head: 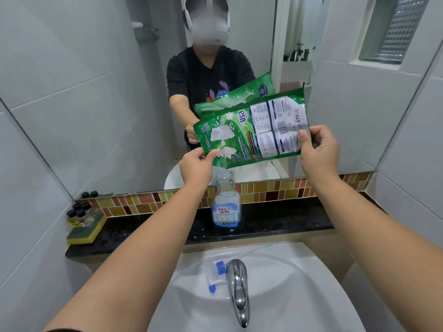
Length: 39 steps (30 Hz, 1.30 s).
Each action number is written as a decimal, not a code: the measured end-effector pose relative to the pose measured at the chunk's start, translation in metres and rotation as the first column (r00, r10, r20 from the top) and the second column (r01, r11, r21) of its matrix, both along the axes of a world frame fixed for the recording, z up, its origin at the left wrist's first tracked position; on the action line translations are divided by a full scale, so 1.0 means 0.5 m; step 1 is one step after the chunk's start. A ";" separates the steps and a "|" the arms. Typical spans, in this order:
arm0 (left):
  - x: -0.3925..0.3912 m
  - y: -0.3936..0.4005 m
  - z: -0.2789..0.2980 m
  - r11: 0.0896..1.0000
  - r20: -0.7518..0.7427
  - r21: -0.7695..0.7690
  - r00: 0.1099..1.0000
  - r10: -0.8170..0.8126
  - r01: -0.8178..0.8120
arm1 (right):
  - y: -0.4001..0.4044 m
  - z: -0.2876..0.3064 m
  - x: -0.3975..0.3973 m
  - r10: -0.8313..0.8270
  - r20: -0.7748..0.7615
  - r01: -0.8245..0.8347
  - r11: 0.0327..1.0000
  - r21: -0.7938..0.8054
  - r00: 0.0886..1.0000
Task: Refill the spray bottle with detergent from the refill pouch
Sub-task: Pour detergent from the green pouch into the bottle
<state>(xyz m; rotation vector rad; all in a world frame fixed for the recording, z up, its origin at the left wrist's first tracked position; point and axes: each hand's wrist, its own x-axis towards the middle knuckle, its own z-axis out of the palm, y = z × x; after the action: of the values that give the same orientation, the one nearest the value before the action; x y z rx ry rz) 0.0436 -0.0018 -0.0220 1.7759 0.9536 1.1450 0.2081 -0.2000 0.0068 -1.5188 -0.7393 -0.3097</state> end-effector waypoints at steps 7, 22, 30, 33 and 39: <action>0.002 0.010 0.018 0.995 -0.096 0.094 0.995 -0.032 0.041 | -0.021 -0.054 0.005 0.000 -0.096 0.002 1.000 0.016 0.995; 0.002 0.016 0.070 0.958 -0.324 0.220 0.940 -0.107 0.185 | -0.040 -0.171 -0.011 -0.036 -0.319 0.058 0.996 0.062 0.947; 0.007 0.021 0.093 0.937 -0.363 0.262 0.923 -0.126 0.230 | -0.047 -0.197 -0.031 -0.017 -0.389 0.041 0.998 0.052 0.921; 0.012 0.021 0.103 0.934 -0.387 0.253 0.911 -0.139 0.251 | -0.050 -0.209 -0.035 -0.026 -0.405 0.049 0.998 0.045 0.914; 0.015 0.022 0.111 0.922 -0.434 0.242 0.884 -0.175 0.302 | -0.053 -0.237 -0.038 -0.022 -0.441 0.042 0.998 0.035 0.897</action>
<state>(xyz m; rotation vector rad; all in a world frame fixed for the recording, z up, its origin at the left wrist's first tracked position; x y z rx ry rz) 0.0511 0.0092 0.0334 2.3751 0.7804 0.8059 0.1889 -0.2265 -0.1116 -1.4879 -0.3432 0.0014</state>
